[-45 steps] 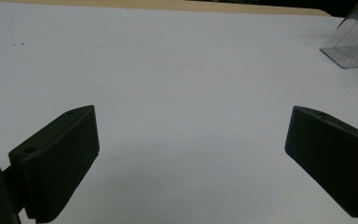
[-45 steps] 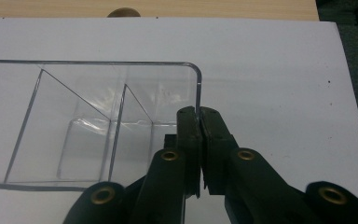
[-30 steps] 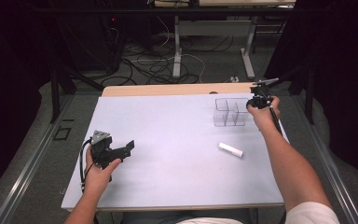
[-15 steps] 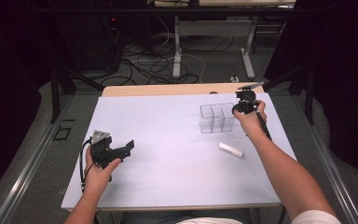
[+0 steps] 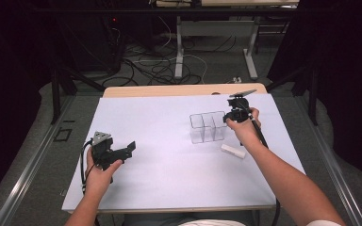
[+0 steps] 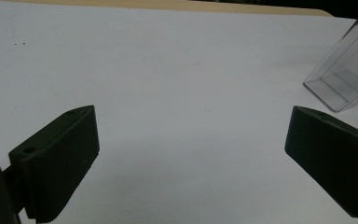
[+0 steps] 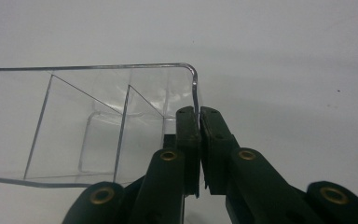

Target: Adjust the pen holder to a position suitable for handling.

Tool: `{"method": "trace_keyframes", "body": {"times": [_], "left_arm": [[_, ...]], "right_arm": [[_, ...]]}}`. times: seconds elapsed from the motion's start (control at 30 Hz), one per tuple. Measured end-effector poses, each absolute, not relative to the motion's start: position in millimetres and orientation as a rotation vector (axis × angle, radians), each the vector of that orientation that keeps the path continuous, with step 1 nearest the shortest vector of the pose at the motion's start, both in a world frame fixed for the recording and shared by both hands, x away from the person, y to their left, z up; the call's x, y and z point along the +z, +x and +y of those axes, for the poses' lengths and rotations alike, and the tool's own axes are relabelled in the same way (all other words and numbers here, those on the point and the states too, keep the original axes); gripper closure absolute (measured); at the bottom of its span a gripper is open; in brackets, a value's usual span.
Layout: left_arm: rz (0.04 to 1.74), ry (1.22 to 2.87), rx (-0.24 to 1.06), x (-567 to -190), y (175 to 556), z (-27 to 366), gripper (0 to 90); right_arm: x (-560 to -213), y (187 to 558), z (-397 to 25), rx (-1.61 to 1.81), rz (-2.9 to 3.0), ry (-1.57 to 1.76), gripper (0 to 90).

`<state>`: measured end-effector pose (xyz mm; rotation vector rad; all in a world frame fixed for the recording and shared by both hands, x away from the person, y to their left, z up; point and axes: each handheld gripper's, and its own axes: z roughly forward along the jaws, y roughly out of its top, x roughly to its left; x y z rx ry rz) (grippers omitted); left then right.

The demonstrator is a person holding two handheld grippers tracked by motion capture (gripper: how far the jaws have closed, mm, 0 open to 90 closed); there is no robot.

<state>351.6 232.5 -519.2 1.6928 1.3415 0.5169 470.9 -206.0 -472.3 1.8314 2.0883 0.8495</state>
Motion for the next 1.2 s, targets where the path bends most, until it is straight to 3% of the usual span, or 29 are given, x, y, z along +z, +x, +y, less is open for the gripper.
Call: {"method": "trace_keyframes", "body": {"times": [0.17, 0.4, 0.53, 0.6, 1.2], "left_arm": [[1.341, 1.695, 0.519, -519.2, 351.4, 232.5, 3.1], [1.34, 1.696, 0.518, -519.3, 351.3, 231.8, 3.2], [1.339, 1.703, 0.519, -519.2, 351.2, 231.3, 3.3], [1.339, 1.707, 0.517, -519.3, 351.2, 231.2, 3.3], [1.335, 1.711, 0.518, -519.8, 351.6, 230.8, 3.6]], "right_arm": [[-468.1, 467.6, -210.8, 0.932, 2.089, 1.802, 80.9], [-462.0, 459.7, -219.6, 1.054, 2.067, 1.745, 80.1], [-462.8, 457.6, -223.1, 1.075, 2.057, 1.694, 83.9], [-463.4, 455.7, -225.2, 1.072, 2.047, 1.658, 90.0], [-483.7, 456.3, -211.6, 0.905, 2.047, 1.628, 90.0]]}}
